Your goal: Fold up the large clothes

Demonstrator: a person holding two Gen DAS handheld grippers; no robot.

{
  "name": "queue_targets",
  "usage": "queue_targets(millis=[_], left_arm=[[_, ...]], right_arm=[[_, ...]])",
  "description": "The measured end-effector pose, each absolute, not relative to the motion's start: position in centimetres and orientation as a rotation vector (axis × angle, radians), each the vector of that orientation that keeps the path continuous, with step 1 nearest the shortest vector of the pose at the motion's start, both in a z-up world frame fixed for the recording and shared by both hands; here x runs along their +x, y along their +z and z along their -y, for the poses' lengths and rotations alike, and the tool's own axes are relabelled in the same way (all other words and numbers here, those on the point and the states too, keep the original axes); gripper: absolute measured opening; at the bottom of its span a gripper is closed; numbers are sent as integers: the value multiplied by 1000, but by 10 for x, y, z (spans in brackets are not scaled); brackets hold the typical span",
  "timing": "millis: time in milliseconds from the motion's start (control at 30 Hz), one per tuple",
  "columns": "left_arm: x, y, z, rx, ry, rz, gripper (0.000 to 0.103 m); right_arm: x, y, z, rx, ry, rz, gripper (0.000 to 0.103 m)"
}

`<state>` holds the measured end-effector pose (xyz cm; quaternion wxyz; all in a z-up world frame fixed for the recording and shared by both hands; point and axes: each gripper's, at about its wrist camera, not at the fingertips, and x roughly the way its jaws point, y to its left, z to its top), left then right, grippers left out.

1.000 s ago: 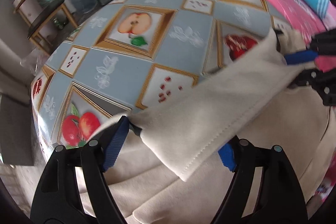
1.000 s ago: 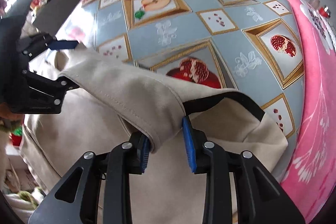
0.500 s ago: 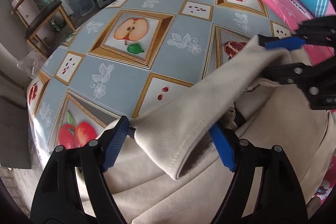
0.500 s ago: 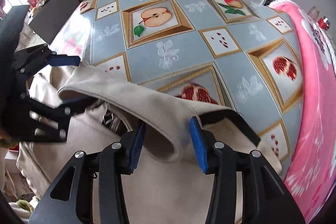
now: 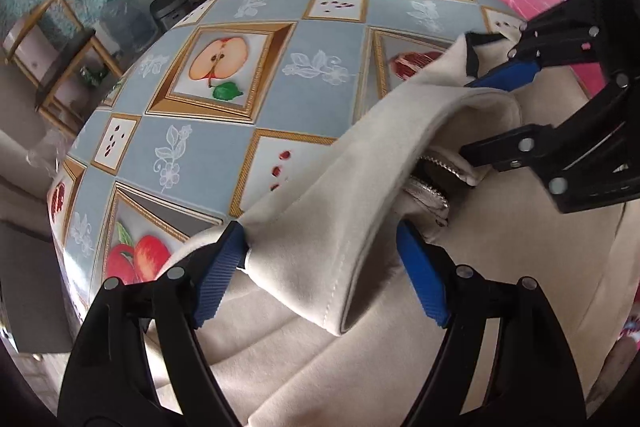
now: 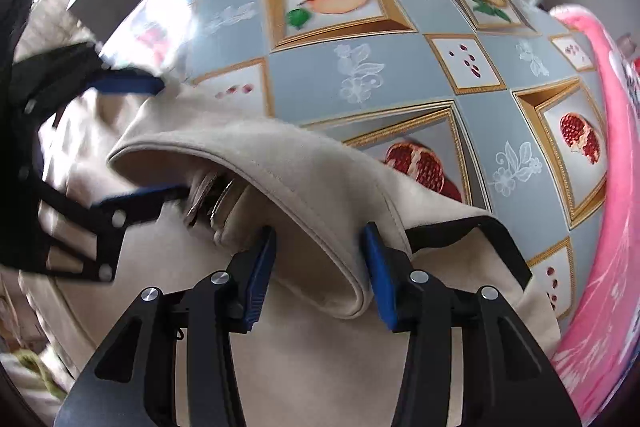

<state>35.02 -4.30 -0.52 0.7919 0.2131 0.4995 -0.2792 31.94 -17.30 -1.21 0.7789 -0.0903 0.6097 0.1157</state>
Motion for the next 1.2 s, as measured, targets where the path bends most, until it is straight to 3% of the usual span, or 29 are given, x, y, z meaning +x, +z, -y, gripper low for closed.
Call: queue_targets(millis=[167,367,433,567,667,900,1067,1200], left_arm=[[336,-3,42,493,-625,-1043,75],[331,-8,46,518,-606,-1032,75],[331,-7,46,510,-604,-1030,75],[328,-3,42,483,-621,-1021,75],[324,2,33,436,-644,-1022,75],[330,34,-27,50,-716,-1064,76],[355,18,-42,-164,-640,-1183,75],[370,-8,-32,-223,-559,-1307,64]], right_arm=[[296,27,186,-162,348,-1206,49],[324,64,223,155,434,-1076,49],[344,55,224,228,424,-1091,47],[373,17,211,332,425,-1183,26],[367,-8,195,336,464,-1273,19],[330,-31,186,315,521,-1318,17],[323,-44,192,408,515,-1278,15],[314,-35,197,422,463,-1291,18]])
